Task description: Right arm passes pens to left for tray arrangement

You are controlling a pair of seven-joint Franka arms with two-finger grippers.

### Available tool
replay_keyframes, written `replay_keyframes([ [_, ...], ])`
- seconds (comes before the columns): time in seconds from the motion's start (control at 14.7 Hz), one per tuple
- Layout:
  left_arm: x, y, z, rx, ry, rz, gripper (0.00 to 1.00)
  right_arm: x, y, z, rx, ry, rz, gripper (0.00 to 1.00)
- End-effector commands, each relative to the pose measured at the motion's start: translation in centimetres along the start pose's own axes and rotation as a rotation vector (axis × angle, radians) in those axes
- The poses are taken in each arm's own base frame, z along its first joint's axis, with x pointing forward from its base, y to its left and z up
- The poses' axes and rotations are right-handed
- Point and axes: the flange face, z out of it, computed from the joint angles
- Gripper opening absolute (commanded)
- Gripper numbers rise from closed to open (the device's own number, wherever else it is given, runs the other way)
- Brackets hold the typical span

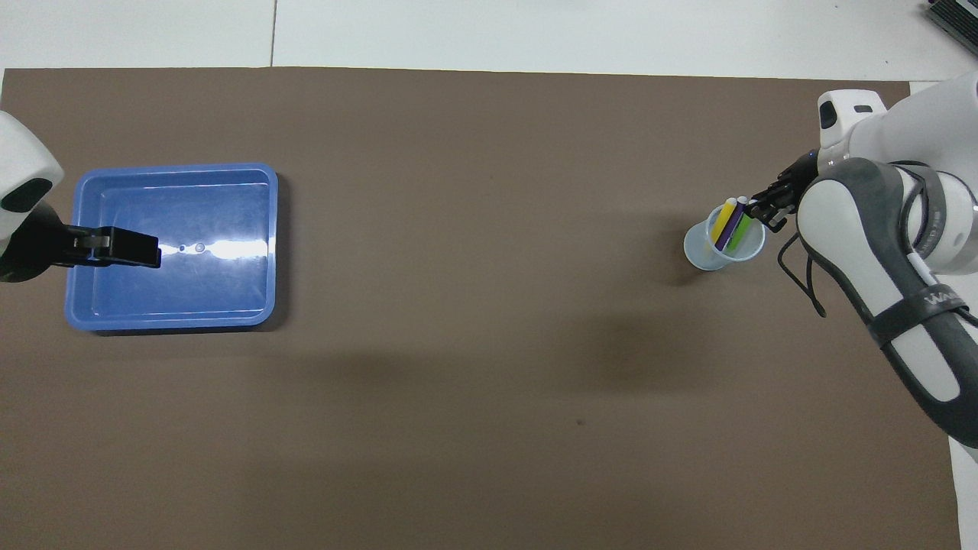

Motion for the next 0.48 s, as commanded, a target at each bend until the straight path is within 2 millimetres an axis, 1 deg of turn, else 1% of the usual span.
replay_keyframes([
  [0.0,-0.58,-0.31,-0.17,0.004,0.018,0.005,0.99,-0.32,0.18,0.53,-0.002,-0.017,0.009,0.17],
  [0.41,-0.50,-0.39,-0.20,0.004,0.021,0.004,0.99,-0.52,0.28,-0.04,0.007,-0.024,0.018,0.16],
])
